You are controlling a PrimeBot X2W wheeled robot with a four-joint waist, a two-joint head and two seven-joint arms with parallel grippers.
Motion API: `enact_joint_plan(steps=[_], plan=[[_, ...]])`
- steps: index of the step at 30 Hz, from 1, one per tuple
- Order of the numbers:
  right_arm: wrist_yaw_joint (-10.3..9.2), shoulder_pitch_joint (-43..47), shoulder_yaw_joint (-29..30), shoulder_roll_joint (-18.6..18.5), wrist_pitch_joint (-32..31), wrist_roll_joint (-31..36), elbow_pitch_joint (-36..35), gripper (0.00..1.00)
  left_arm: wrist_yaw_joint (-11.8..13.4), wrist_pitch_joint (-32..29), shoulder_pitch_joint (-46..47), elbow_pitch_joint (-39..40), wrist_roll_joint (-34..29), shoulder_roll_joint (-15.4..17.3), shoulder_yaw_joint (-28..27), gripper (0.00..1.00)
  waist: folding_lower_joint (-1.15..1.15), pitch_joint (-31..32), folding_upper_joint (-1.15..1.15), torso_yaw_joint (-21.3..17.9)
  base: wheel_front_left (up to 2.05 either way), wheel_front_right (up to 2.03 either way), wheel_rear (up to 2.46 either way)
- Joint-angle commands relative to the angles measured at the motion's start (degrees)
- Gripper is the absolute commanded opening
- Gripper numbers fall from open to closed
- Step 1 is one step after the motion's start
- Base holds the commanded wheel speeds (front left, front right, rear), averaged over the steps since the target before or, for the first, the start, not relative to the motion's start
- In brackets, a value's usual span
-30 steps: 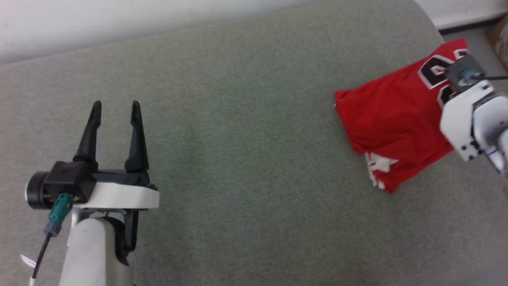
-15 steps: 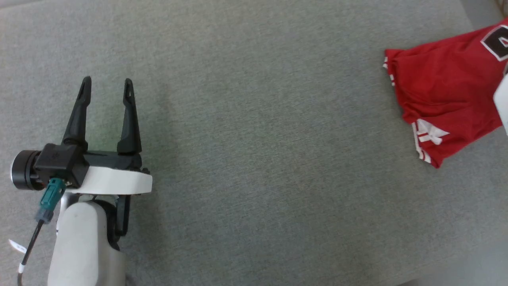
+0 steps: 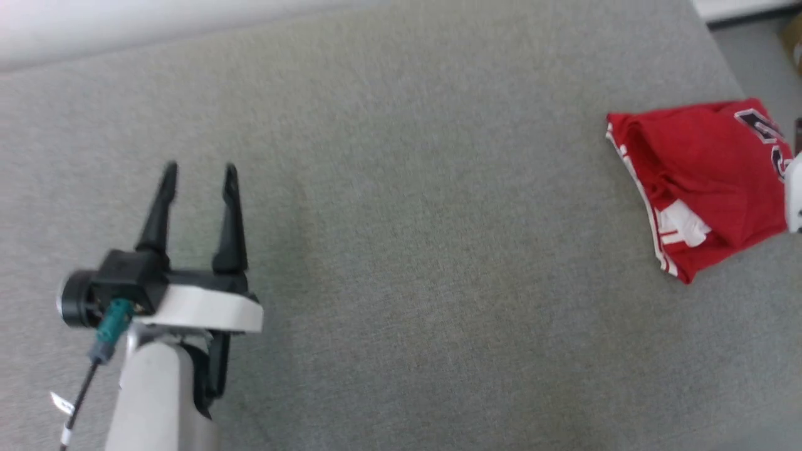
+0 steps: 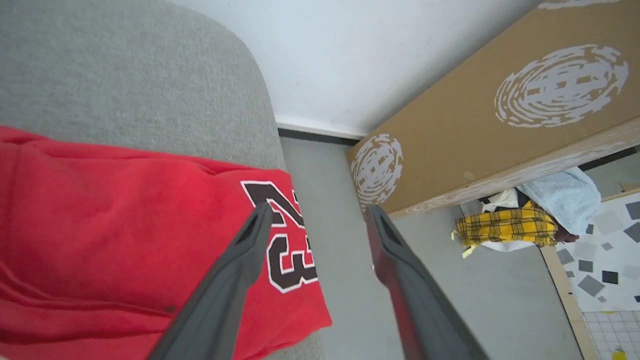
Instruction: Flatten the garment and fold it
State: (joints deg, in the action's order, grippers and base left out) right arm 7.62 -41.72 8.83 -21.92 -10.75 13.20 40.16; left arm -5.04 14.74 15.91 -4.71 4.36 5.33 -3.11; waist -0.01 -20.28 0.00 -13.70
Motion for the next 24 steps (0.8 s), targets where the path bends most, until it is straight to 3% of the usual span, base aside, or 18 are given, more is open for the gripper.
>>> enact_joint_plan(steps=[1,10,18,24], plan=[[-0.13,2.41,1.26,1.44,2.55,-1.81,-1.82,1.00,0.06,0.26,-1.78,-0.80,0.88,-0.56,0.36,1.00,0.01,6.89,0.00,2.93,0.00,0.00,0.00],[-0.13,14.91,3.16,8.45,13.28,-12.50,-16.63,1.00,0.66,0.26,-5.89,-3.48,3.12,-1.85,1.28,1.00,0.01,14.24,0.00,7.87,0.00,0.00,0.00],[-0.13,27.92,0.16,15.28,16.21,-16.81,-32.49,1.00,0.77,0.26,-7.84,-4.77,4.66,-2.20,2.00,1.00,0.01,16.64,0.00,11.89,0.00,0.00,0.00],[-0.13,32.78,-3.03,17.70,17.84,-18.13,-37.40,1.00,0.72,0.26,-8.24,-5.57,5.25,-2.30,2.51,1.00,0.01,17.43,0.00,13.87,0.00,0.00,0.00]])
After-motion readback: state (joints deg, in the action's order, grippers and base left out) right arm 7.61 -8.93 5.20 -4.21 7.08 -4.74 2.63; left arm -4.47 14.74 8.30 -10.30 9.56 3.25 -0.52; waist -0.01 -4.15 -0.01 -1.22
